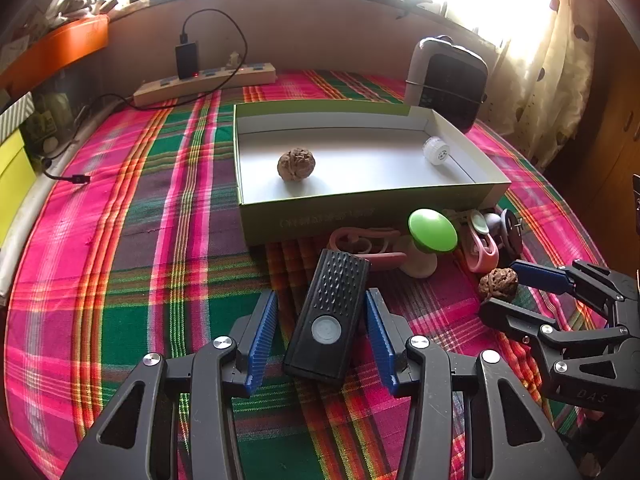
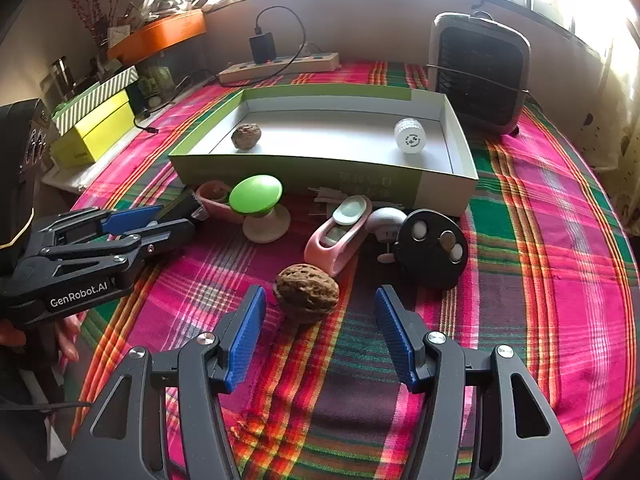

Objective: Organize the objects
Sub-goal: 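Close the left tool on the black remote while the right tool grasps the walnut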

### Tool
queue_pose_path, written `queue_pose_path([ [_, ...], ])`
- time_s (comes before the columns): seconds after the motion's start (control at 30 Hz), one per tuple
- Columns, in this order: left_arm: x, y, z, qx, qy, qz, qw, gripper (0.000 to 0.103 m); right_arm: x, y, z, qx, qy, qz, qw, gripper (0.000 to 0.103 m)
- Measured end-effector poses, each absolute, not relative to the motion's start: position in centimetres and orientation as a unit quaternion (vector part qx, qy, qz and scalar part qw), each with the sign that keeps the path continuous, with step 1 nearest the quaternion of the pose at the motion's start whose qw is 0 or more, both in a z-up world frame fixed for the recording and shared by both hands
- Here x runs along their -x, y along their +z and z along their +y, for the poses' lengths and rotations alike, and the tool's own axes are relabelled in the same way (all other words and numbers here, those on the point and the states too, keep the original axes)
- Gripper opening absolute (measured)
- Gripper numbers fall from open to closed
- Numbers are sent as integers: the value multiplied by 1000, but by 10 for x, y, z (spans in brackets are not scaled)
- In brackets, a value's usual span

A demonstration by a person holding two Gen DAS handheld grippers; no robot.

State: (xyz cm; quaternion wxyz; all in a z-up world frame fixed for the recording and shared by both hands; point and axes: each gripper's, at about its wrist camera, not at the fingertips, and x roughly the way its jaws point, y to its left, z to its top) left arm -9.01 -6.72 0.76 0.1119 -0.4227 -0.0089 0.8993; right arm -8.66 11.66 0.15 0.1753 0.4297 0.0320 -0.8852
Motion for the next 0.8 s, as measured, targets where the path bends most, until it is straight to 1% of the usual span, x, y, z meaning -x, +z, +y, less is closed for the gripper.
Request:
queue_pose_path([
  [0.2, 91, 7, -68, 423, 899, -12, 111, 42, 87, 1, 115, -429, -886, 35, 171, 58],
  [0.3, 91, 7, -67, 423, 900, -9, 107, 40, 87, 2, 115, -429, -886, 35, 170, 57],
  [0.37, 91, 7, -68, 423, 900, -8, 105, 37, 87, 2, 116, -429, -887, 34, 168, 53],
  [0.5, 90, 7, -67, 423, 901, -2, 98, 33, 86, 2, 116, -428, -887, 35, 170, 50],
  [0.57, 90, 7, -67, 423, 901, -1, 97, 31, 85, 2, 115, -428, -886, 37, 172, 44],
  [0.63, 90, 7, -67, 423, 901, -1, 95, 29, 84, 3, 114, -427, -886, 40, 174, 40],
  [0.8, 89, 6, -69, 423, 902, -2, 91, 25, 83, 3, 114, -427, -886, 39, 178, 35],
])
